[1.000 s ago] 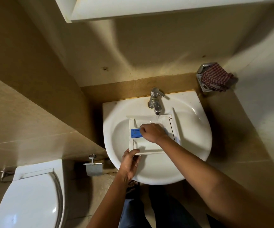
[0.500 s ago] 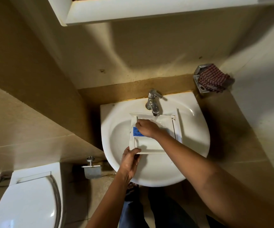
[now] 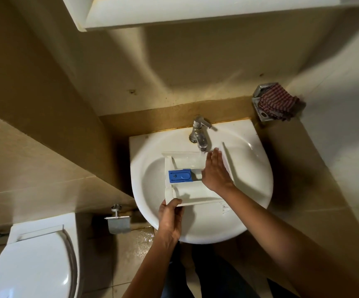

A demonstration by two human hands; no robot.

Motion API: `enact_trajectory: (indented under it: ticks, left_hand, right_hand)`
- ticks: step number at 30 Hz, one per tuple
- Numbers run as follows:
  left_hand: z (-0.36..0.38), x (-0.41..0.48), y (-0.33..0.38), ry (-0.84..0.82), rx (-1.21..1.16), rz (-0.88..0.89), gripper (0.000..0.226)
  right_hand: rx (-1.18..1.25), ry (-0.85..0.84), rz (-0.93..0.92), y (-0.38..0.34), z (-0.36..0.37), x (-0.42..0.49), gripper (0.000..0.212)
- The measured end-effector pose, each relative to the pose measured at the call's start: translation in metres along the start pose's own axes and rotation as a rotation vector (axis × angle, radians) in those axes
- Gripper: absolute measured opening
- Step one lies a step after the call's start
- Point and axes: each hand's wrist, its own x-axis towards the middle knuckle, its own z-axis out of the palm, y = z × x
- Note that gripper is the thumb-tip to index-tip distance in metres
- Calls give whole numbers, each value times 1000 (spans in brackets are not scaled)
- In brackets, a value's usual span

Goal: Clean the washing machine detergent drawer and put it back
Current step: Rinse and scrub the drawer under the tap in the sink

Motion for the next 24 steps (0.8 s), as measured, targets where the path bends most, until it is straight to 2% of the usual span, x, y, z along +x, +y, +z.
enact_trajectory:
  ticks: [3, 6, 10, 15, 21, 24]
  left_hand:
    - [-1, -8, -6, 22, -24, 16, 32]
    - [2, -15, -8, 28, -44, 32, 29]
    - [3, -18, -6, 61, -23, 47, 24]
    - [5, -25, -4, 129, 84, 66, 17]
    - [8, -41, -7, 233, 145, 150, 37]
    - [9, -47, -4, 271, 171, 187, 55]
  right_hand:
    - [-49, 13, -90, 5, 4, -2, 63]
    - [-80, 87, -78, 8, 8, -8, 53]
    - [-68, 171, -35, 2, 6, -14, 49]
    - [185, 31, -102, 1, 3, -11, 54]
    - [383, 123, -164, 9, 1, -19, 46]
    - [366, 29, -225, 5, 5, -21, 49]
